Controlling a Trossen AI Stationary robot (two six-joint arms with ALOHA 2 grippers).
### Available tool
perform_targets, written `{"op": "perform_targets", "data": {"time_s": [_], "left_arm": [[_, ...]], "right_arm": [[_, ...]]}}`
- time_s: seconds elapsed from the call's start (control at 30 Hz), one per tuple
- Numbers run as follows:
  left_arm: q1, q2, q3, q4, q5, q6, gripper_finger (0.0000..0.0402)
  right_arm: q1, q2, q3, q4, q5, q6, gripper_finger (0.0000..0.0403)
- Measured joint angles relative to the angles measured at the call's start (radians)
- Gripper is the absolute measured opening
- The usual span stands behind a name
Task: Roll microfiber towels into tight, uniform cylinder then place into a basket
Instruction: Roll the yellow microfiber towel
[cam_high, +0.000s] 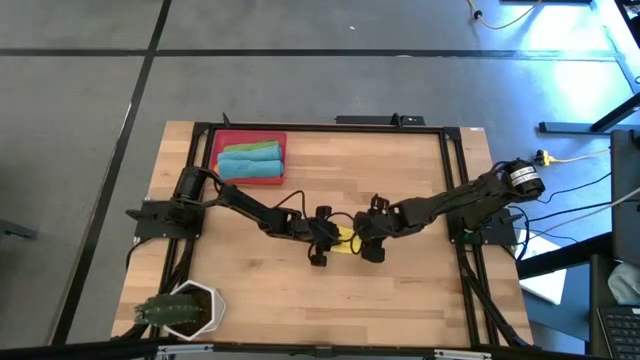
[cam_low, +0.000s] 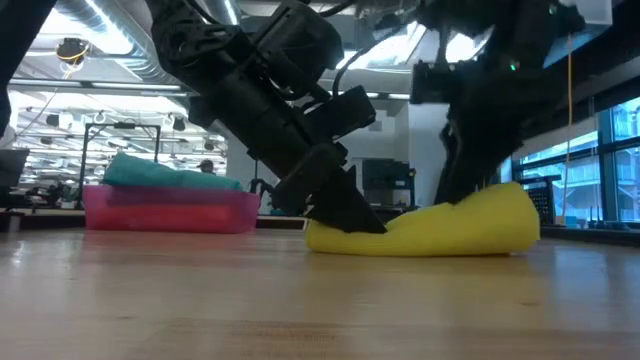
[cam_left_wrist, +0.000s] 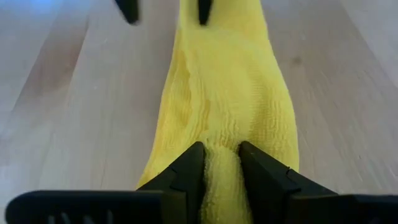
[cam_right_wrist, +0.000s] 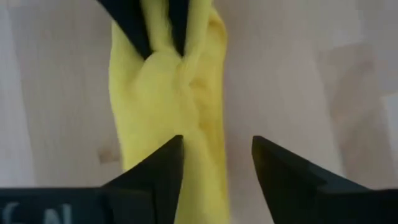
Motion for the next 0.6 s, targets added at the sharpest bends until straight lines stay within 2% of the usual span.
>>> {"op": "perform_targets", "data": {"time_s": [0.13,0.27,0.4,0.6], "left_arm": [[-0.001,0.000,0.000,-0.003,0.001,-0.043,0.0096],[0.001,0.000,0.000,-0.007,0.004,-0.101,0.0096],[0.001,0.000,0.000,-0.007,0.006,-0.114,0.0096],[0.001,0.000,0.000,-0.006,0.005,-0.126,0.0096]], "right_arm": [[0.022,0.000,0.057,-0.034,0.033,-0.004,0.0203],[0.066,-0.001,0.083,0.033,0.047,0.021,0.0195],[0.127,0.008,0.061,0.157,0.105,-0.003,0.0163],[0.150,0.047,-0.006,0.180,0.188,0.086,0.0090]]}}
